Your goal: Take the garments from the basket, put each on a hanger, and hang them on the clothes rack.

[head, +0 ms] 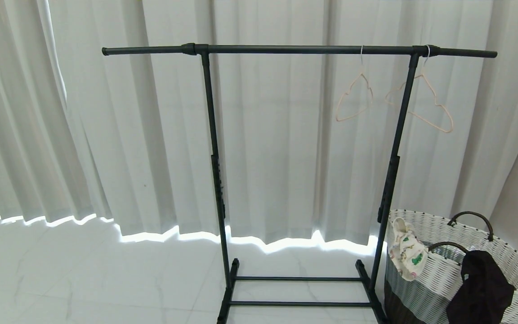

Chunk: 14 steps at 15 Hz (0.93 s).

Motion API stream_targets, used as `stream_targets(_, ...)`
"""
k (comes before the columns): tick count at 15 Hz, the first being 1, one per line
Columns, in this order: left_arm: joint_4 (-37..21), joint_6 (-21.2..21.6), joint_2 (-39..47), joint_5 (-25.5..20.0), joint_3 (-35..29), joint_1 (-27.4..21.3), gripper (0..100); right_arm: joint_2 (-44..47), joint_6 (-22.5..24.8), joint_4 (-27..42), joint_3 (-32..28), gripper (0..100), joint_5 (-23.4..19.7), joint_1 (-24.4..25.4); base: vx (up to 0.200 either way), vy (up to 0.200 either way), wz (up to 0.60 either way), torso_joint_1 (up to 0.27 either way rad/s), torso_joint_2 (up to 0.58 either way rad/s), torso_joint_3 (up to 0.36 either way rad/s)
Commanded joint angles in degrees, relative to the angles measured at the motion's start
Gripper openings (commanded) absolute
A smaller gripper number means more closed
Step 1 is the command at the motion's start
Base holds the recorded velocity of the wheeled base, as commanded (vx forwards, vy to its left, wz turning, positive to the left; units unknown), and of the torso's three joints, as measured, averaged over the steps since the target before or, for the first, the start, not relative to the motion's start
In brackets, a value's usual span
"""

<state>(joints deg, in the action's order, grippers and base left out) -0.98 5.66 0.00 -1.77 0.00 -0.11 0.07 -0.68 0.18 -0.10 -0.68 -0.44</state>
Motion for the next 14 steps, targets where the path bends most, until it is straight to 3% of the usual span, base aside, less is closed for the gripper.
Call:
stream_targets(1, 0.0, 0.0, 0.0, 0.0, 0.0, 0.0, 100, 0.0, 0.0, 0.0, 0.0, 100, 0.0, 0.0, 0.000, -0.200, 0.00, 0.002, 0.01, 0.002)
stream_targets(11, 0.0, 0.2, 0.0, 0.1, 0.0, 0.0, 100, 0.0, 0.2, 0.0, 0.0, 100, 0.0, 0.0, 0.000, -0.200, 0.00, 0.000, 0.00, 0.003)
stream_targets(14, 0.0, -0.1, 0.0, 0.1, 0.0, 0.0, 100, 0.0, 0.3, 0.0, 0.0, 100, 0.0, 0.0, 0.000, 0.000, 0.00, 0.000, 0.00, 0.000)
